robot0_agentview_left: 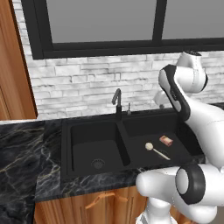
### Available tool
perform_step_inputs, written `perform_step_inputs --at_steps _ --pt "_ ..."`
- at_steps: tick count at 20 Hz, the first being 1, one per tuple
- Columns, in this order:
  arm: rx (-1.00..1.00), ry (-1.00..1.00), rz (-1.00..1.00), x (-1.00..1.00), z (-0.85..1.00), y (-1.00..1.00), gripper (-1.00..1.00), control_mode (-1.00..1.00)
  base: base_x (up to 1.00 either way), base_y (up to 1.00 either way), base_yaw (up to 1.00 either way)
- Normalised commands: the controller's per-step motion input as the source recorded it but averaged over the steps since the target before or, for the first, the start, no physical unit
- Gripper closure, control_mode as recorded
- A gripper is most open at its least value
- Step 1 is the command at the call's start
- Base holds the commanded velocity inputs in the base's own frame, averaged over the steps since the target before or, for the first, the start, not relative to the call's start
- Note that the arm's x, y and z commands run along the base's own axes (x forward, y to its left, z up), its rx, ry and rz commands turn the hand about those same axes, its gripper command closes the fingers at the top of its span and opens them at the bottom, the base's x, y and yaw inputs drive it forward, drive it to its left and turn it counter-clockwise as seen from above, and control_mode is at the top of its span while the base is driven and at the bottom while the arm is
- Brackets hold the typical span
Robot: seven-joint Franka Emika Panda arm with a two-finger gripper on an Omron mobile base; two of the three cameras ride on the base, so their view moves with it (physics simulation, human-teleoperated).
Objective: Pick up the bar soap and dish brush from the sink, and place them back in the cabinet, and close the cabinet doors.
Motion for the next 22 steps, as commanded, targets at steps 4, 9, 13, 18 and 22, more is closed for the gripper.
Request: perform_step_inputs --at_steps 4,9,13,18,22 --pt "-0.02 0.0 0.04 0.07 -0.32 -0.18 -1.0 -1.0 0.0 0.0 0.0" --pt "-0.08 0.0 0.01 0.23 -0.45 0.0 -1.0 -1.0 0.0 0.0 0.0" --pt "-0.1 0.0 0.0 0.2 -0.36 0.0 -1.0 -1.0 0.0 0.0 0.0" --pt "-0.04 0.0 0.0 0.14 -0.29 0.0 -1.0 -1.0 0.0 0.0 0.0" --pt "0.0 0.0 0.0 0.16 -0.22 -0.09 -1.0 -1.0 0.0 0.0 0.0"
